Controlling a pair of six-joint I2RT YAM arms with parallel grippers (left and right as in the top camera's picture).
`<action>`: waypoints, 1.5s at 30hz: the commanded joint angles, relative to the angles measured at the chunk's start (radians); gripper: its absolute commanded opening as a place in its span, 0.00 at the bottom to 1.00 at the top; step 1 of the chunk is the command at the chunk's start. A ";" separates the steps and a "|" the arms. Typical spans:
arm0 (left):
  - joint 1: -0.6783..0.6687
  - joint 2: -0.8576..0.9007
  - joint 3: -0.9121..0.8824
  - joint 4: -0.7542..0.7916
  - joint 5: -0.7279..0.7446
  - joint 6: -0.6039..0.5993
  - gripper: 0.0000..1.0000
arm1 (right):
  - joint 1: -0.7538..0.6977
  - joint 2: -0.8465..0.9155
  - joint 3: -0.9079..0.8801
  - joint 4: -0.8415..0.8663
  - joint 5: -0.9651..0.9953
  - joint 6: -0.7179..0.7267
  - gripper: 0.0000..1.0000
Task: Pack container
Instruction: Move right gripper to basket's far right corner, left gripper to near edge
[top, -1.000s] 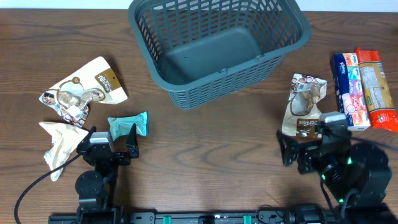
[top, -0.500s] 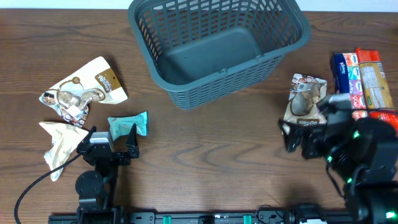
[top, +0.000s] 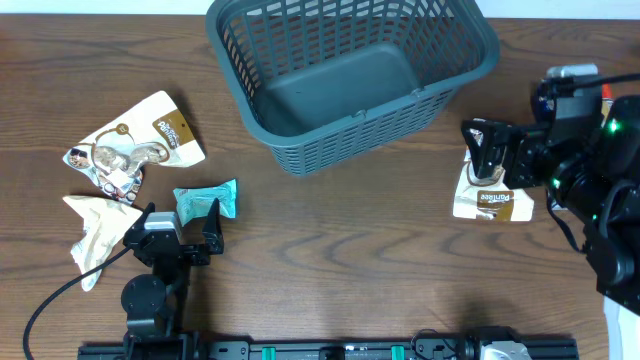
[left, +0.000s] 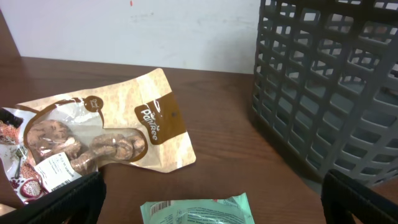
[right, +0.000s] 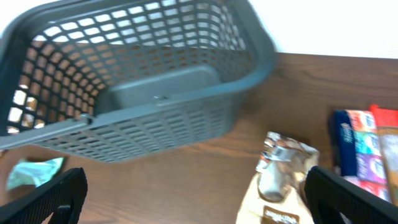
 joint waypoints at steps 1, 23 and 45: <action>0.005 0.000 -0.014 -0.036 0.025 -0.008 0.99 | 0.008 -0.003 0.024 -0.003 -0.090 -0.021 0.99; 0.004 0.097 0.397 -0.367 0.491 0.068 0.99 | 0.007 0.025 0.153 0.090 -0.280 -0.026 0.99; 0.004 0.291 0.655 -0.566 0.975 -0.158 0.99 | 0.003 0.085 0.227 0.082 -0.202 0.014 0.99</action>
